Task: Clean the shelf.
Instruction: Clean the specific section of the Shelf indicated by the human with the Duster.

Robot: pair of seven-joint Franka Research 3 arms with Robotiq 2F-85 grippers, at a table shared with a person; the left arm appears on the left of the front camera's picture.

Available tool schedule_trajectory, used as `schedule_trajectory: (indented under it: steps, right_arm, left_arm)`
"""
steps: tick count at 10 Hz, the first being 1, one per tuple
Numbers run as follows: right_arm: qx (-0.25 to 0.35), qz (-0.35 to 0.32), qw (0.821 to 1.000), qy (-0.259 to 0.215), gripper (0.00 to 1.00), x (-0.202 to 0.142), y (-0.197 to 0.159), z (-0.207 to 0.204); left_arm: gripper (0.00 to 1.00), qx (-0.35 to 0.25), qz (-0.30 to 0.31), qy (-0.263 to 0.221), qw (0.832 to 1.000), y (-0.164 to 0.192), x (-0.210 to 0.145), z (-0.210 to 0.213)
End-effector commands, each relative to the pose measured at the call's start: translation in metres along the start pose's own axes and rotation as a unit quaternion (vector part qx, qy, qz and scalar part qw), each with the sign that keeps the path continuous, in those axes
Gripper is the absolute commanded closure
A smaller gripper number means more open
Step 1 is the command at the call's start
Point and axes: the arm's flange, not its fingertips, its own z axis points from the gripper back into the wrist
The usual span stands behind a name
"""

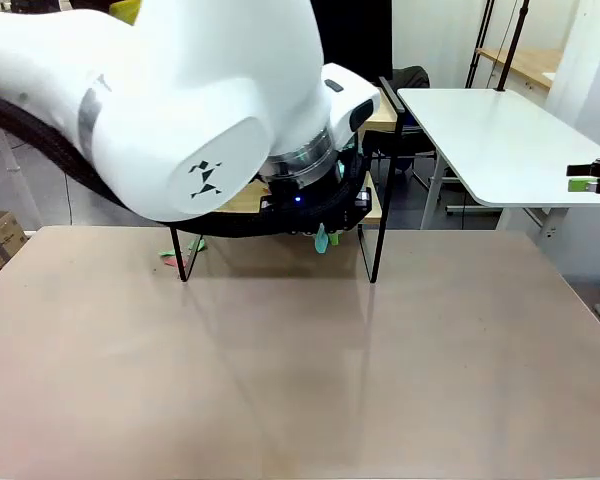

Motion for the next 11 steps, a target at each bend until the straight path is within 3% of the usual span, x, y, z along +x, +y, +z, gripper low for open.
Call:
schedule_trajectory:
  steps: [1,7,11]
  right_arm:
    - [-0.001,0.002,1.000,0.000,0.00,0.002,0.002,-0.001]
    - [-0.001,0.002,1.000,0.000,0.00,0.002,0.002,-0.001]
    - [-0.001,0.002,1.000,0.000,0.00,0.002,0.002,-0.001]
  left_arm:
    - [0.86,0.013,0.022,-0.015,1.000,-0.025,0.012,-0.014]
    - [0.86,0.009,0.041,0.004,0.999,-0.062,0.042,-0.052]
    - [0.86,0.027,0.056,0.029,0.998,-0.054,0.040,-0.077]
